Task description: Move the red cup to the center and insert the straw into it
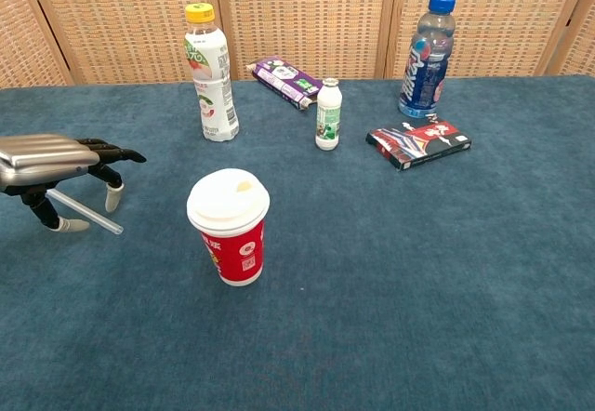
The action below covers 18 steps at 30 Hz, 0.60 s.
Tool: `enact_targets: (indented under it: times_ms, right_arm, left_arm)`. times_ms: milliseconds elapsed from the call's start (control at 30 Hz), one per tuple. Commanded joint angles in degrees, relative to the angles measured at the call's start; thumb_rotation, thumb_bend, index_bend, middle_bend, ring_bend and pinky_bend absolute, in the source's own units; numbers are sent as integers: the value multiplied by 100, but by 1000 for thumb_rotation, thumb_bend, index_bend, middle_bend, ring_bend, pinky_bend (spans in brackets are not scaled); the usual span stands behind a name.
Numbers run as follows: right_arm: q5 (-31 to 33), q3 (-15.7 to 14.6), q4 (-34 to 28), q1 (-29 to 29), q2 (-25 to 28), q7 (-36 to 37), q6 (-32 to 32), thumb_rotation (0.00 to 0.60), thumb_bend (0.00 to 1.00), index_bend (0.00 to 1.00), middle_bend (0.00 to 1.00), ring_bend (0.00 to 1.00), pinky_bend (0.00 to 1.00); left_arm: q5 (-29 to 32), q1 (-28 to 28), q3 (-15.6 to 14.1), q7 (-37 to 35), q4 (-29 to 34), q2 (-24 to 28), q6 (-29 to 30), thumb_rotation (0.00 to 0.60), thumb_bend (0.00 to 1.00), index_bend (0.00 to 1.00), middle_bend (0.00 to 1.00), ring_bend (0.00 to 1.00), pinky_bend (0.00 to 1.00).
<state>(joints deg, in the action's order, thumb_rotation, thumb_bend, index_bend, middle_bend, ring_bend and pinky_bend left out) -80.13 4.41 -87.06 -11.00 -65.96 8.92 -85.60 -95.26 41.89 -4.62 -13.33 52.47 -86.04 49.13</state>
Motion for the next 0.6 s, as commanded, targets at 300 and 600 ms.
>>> enact_targets:
  times_ms: [300, 600]
  right_arm:
    - [-13, 95, 18, 47, 1, 2, 121, 600, 0, 0, 0, 0, 0]
    - [-49, 157, 29, 91, 1, 31, 151, 600, 0, 0, 0, 0, 0]
  left_arm:
    - [58, 24, -73, 6, -112, -155, 17, 600, 358, 455, 0, 0, 0]
    - [107, 52, -110, 73, -130, -215, -21, 600, 379, 476, 0, 0, 0]
